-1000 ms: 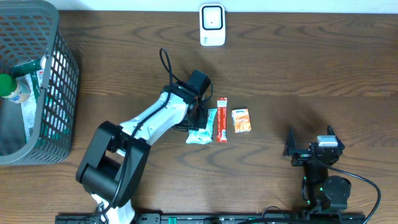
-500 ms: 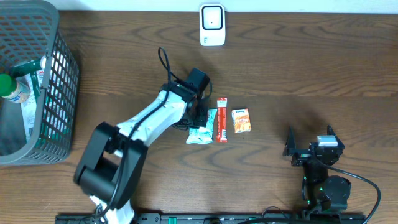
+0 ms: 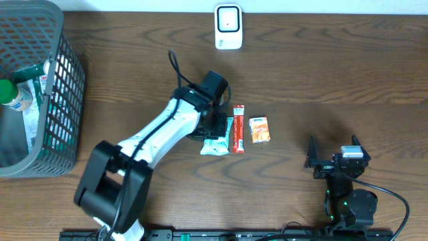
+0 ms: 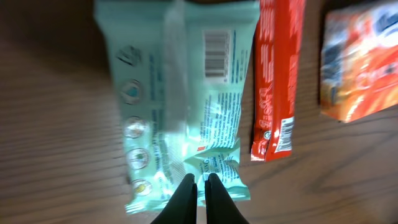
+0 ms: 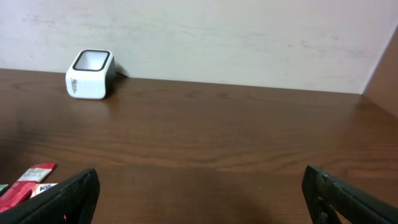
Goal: Scan the item barcode
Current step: 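Lower the wipes pack left of the red packet and open the left gripper, then move the left gripper back into the grey basket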
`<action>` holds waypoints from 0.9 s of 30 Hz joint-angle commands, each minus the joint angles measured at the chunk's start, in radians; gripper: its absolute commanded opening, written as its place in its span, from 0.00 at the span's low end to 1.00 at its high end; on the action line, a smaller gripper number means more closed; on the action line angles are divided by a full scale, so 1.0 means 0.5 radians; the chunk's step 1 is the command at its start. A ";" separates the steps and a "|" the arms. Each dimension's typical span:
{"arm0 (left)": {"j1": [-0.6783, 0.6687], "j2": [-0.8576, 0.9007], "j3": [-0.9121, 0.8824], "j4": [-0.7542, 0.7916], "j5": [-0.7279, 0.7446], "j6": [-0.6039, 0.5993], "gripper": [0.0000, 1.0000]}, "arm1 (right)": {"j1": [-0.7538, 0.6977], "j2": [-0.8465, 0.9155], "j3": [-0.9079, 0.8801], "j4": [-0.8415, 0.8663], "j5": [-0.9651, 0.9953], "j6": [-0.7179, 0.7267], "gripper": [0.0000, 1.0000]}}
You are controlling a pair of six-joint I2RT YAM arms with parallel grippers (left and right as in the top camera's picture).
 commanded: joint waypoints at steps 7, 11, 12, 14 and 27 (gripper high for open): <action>-0.108 0.217 -0.020 -0.010 0.088 -0.030 0.07 | -0.018 -0.006 -0.002 -0.008 -0.008 -0.010 0.99; -0.105 0.208 -0.016 0.022 0.087 -0.029 0.08 | -0.018 -0.006 -0.002 -0.008 -0.008 -0.010 0.99; -0.098 0.193 -0.012 0.024 0.087 -0.030 0.08 | -0.018 -0.006 -0.002 -0.008 -0.008 -0.010 0.99; -0.085 0.155 0.002 0.021 0.088 -0.030 0.10 | -0.018 -0.006 -0.002 -0.008 -0.008 -0.010 0.99; 0.123 -0.478 0.453 -0.245 -0.169 0.156 0.33 | -0.018 -0.006 -0.002 -0.008 -0.008 -0.010 0.99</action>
